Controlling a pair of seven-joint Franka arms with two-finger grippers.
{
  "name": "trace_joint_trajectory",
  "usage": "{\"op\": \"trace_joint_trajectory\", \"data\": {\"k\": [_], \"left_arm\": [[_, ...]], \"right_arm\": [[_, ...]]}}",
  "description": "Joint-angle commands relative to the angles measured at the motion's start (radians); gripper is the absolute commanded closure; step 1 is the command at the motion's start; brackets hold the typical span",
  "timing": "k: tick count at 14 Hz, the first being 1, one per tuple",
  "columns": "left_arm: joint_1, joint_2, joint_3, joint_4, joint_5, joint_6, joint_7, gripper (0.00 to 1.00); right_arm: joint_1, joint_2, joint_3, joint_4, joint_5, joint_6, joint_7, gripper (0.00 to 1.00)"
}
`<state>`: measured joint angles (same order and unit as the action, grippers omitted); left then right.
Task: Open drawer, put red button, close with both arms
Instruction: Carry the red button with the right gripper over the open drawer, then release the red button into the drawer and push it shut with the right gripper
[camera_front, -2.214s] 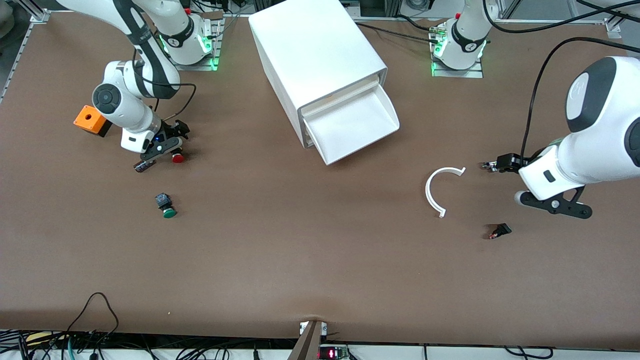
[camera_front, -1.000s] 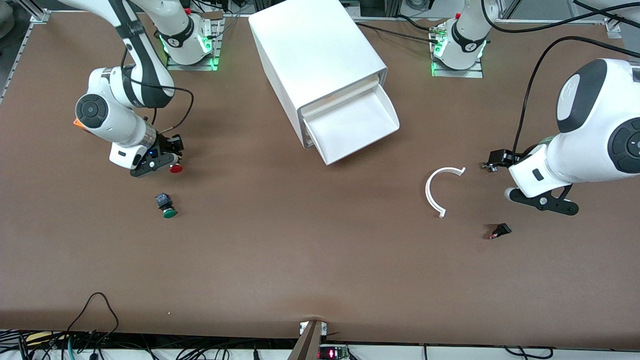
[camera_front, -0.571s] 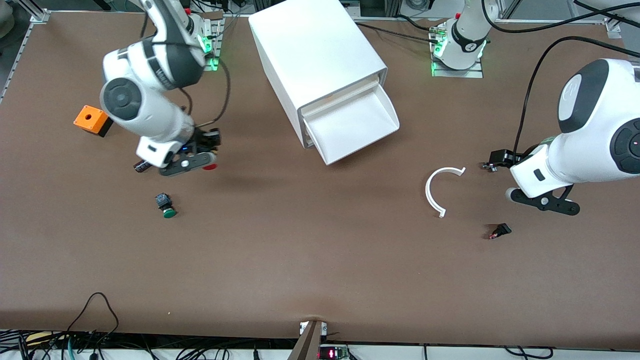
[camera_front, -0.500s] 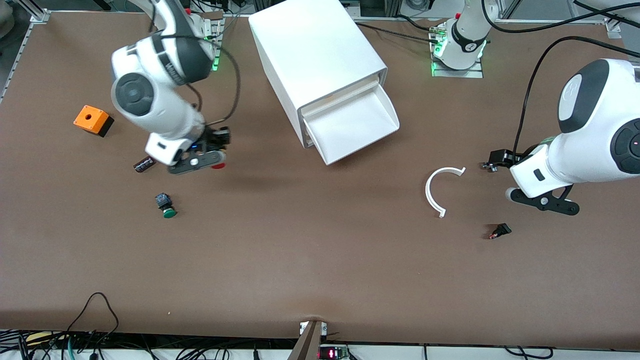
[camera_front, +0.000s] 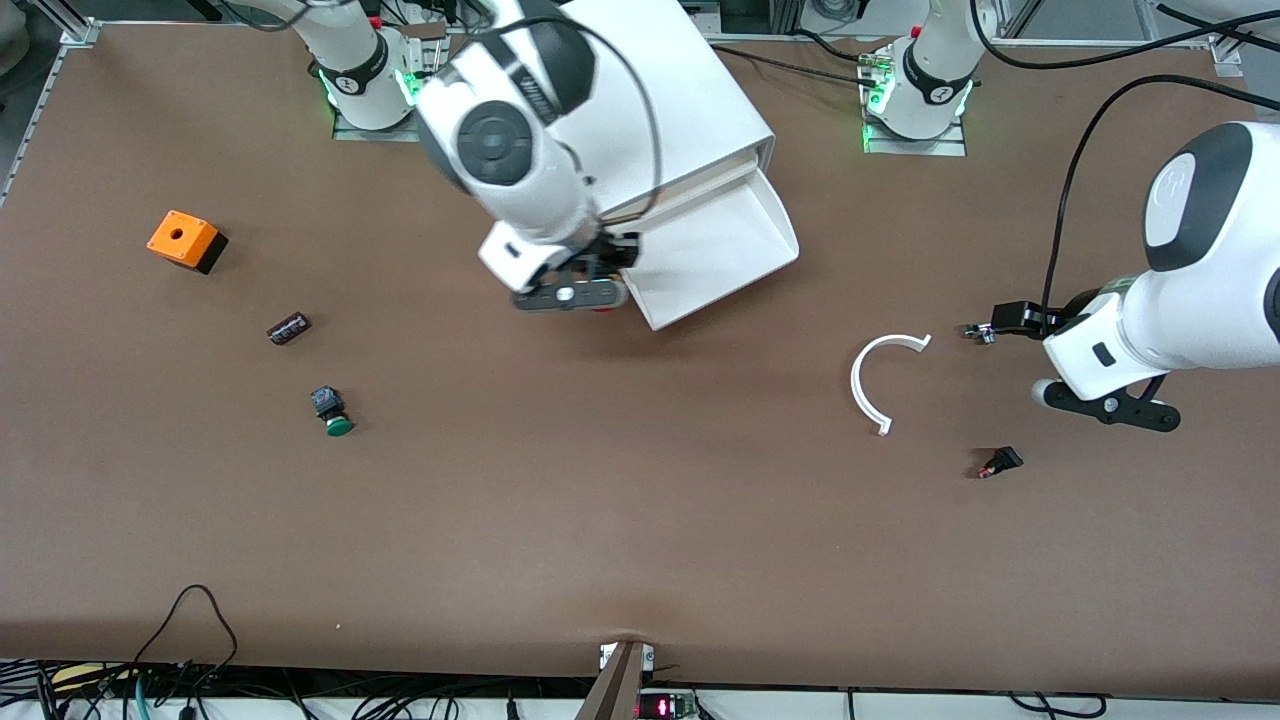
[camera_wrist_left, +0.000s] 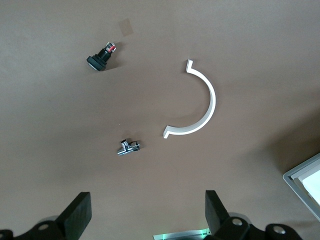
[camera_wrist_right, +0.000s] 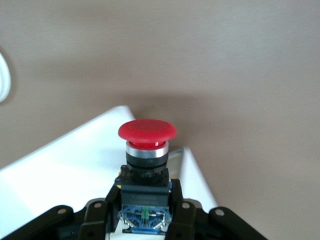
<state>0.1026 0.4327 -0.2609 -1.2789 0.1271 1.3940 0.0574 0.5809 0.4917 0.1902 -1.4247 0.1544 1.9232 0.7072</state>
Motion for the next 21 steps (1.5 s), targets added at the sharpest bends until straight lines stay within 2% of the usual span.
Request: {"op": "trace_joint_trajectory", "data": {"k": [1,6,11,13,18,21], "left_arm": [[0.011,0.005,-0.004,0.0,-0.046,-0.012,-0.005,0.0],[0.012,0.005,-0.006,0.007,-0.035,-0.007,-0.004,0.0],[-0.001,0.003,-0.007,0.007,-0.038,-0.006,-0.017,0.0],[-0.003,-0.005,-0.011,0.0,-0.043,-0.016,-0.092,0.0],[0.002,-0.017,-0.102,-0.026,-0.05,-0.033,-0.4,0.0],[0.005,-0.037,-0.17,-0.1,-0.061,0.057,-0.54,0.0]], "right_arm": [[0.074,0.122,-0.014,0.165,-0.022,-0.003,0.113,1.0],[0.187,0.179,-0.014,0.165,-0.114,0.054,0.259,1.0],[0.2,0.18,-0.014,0.162,-0.127,0.045,0.262,1.0],[0.201,0.18,-0.014,0.161,-0.127,0.045,0.264,1.0],[0.211,0.182,-0.014,0.116,-0.138,0.045,0.278,1.0],[0.226,0.182,-0.014,0.093,-0.138,0.043,0.288,1.0]]}}
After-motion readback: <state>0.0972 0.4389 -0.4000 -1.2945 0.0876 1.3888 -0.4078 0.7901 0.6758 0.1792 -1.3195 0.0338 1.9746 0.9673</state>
